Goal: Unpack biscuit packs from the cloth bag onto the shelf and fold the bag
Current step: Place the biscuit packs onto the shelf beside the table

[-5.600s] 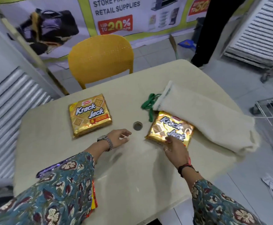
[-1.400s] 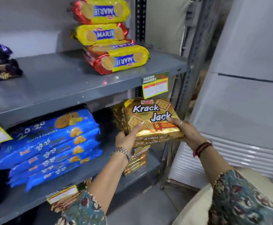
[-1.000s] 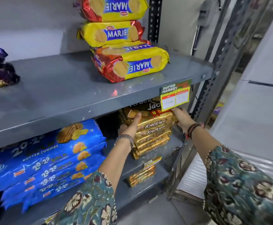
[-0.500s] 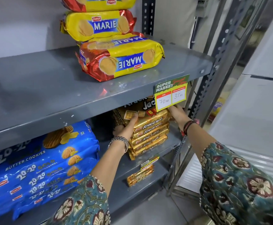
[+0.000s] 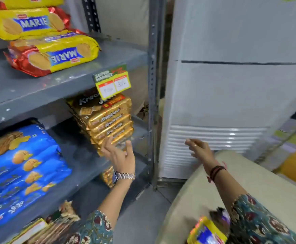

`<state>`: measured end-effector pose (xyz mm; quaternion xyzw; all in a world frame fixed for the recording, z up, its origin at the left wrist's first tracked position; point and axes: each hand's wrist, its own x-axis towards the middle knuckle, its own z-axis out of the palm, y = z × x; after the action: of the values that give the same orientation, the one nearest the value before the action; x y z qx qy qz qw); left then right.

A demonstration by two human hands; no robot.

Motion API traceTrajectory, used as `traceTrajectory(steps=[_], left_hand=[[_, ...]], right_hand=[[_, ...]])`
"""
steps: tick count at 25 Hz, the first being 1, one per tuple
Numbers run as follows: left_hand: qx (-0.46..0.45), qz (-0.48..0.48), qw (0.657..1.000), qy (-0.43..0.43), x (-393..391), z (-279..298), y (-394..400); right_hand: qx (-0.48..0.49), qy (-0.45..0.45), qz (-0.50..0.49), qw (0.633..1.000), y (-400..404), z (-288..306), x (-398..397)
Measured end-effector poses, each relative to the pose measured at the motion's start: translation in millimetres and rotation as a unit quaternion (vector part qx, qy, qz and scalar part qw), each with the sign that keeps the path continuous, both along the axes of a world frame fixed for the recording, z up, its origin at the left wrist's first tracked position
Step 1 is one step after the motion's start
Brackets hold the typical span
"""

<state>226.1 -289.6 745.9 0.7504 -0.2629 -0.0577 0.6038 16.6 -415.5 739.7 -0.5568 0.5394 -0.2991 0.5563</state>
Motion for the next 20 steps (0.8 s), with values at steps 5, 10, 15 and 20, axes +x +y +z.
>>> traceTrajectory(steps=[5,10,15,20], left_hand=[[0.157,-0.186,0.968,0.064,-91.9,-59.4,11.7],[0.386,-0.419,0.799,0.195,-194.2,-91.6,40.2],[0.473,-0.464,0.736,0.140,-220.6,-129.4,61.5],[0.436,-0.473,0.741,0.192,-216.4,-140.5,67.1]], right_hand=[[0.001,0.072,-0.109,0.991,69.0,-32.2,-151.5],[0.090,0.124,-0.185,0.971,151.8,-82.5,-256.2],[0.297,0.034,-0.170,0.939,229.3,-120.4,-262.1],[0.378,-0.109,-0.114,0.912,265.9,-148.8,-247.0]])
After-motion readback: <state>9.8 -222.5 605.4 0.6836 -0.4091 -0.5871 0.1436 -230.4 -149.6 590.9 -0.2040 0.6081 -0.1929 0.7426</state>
